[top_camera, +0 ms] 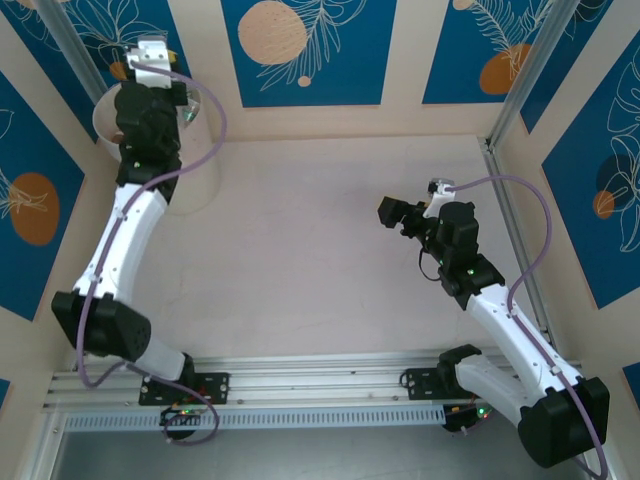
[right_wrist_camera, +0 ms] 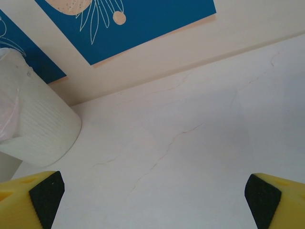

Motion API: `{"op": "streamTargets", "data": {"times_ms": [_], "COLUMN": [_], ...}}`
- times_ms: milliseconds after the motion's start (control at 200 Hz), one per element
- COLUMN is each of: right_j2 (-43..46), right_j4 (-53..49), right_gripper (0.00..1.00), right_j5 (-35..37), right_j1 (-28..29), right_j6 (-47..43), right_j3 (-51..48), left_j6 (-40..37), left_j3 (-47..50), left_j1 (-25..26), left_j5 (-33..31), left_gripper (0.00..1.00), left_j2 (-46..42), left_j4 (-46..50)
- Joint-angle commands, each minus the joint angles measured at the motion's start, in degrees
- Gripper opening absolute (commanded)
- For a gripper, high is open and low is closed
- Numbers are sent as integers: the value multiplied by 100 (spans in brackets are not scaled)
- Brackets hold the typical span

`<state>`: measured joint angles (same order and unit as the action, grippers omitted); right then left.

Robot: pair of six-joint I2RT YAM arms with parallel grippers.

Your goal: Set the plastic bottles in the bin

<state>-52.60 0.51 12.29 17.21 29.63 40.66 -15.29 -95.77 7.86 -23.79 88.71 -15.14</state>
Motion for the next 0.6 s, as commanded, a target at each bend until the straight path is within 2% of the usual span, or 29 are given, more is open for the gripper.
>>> {"op": "streamTargets", "data": {"times_ms": [0,180,300,355,450,595], "right_j2": [48,5,-13,-25,-61,-152], "right_j4": [-32,-90,-157,-163,-179,-276], "right_gripper": [100,100,100,100,100,100], "right_j5": [132,109,98,98,98,67], "right_j1": [-43,-61,-71,-70,-86,-78], "right_j6": [144,236,280,304,363,451], "right_j3": [-47,9,49,47,42,51], "left_j6": [-522,-364,353,490,534,891], "left_j3": [-611,-917,-1162,-1084,-797,-1236], "left_j1": [-323,-791,-1117,-1163,-1172,-1193], "left_j5": [-263,-145,192,453,461,591], "left_gripper": [0,0,0,0,0,0], "left_j2": [335,833,1058,1107,1225,1665], "left_j4": [36,414,1311,1564,1424,2180]}}
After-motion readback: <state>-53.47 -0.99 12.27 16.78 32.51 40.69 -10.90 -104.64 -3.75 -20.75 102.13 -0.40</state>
